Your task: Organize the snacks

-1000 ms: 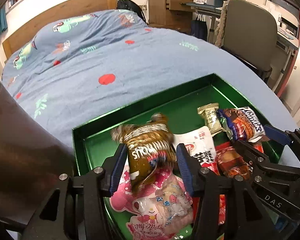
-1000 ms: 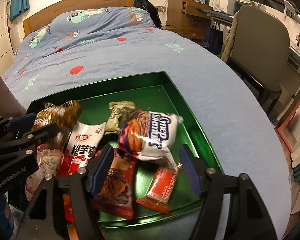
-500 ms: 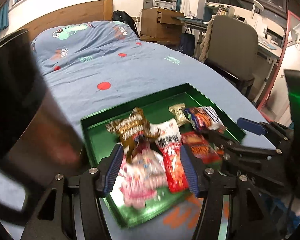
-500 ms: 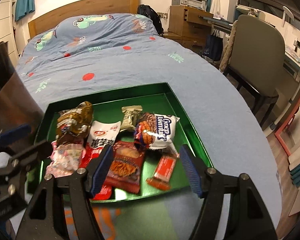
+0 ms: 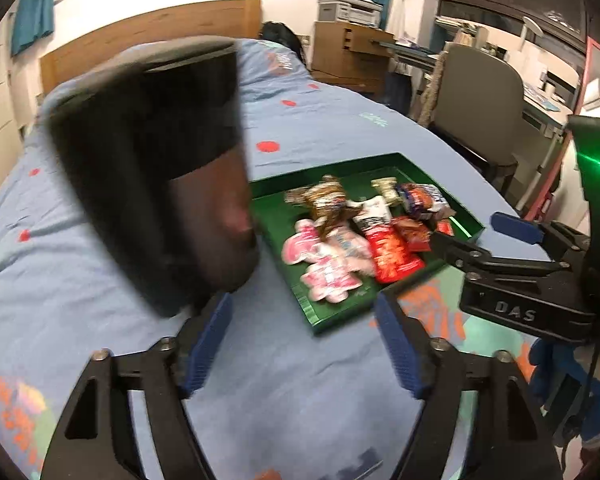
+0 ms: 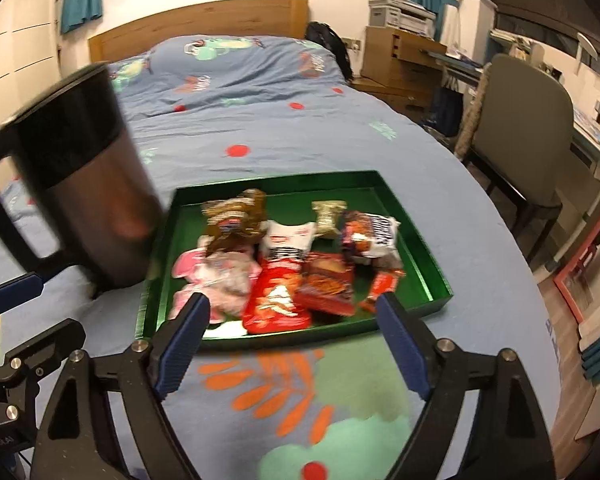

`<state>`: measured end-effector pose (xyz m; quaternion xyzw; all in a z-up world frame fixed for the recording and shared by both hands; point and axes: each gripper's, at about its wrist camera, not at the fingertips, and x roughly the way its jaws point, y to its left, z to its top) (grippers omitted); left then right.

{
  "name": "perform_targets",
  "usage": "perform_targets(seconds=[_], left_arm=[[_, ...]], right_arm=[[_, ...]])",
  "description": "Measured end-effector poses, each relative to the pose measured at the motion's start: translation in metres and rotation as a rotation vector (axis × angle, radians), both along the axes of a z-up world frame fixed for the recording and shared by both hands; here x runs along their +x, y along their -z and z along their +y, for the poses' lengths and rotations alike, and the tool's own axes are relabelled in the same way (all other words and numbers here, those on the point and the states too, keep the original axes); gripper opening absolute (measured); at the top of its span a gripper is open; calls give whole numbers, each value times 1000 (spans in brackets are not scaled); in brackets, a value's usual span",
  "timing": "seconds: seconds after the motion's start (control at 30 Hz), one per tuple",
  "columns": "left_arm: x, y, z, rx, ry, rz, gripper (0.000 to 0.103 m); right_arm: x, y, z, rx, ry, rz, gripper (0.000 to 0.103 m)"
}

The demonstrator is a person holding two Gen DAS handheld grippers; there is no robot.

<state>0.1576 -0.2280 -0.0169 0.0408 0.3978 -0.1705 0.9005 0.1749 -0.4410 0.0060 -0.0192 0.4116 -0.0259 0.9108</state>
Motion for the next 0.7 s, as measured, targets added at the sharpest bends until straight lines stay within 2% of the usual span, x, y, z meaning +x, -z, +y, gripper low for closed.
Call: perform_targets(seconds=[0.07,0.33,0.7], left_arm=[[-9,-5,17,-2,-30,-17,85],[-40,-13,74,-3,-141,-26,85],[-71,-17,125,-9,-246,-36,86]], right_arm=[[-8,-5,13,2,-19,-11,103],[-38,-21,63,-19,-83,-40,103],[-70,-38,104,-34,-116,-83,103]])
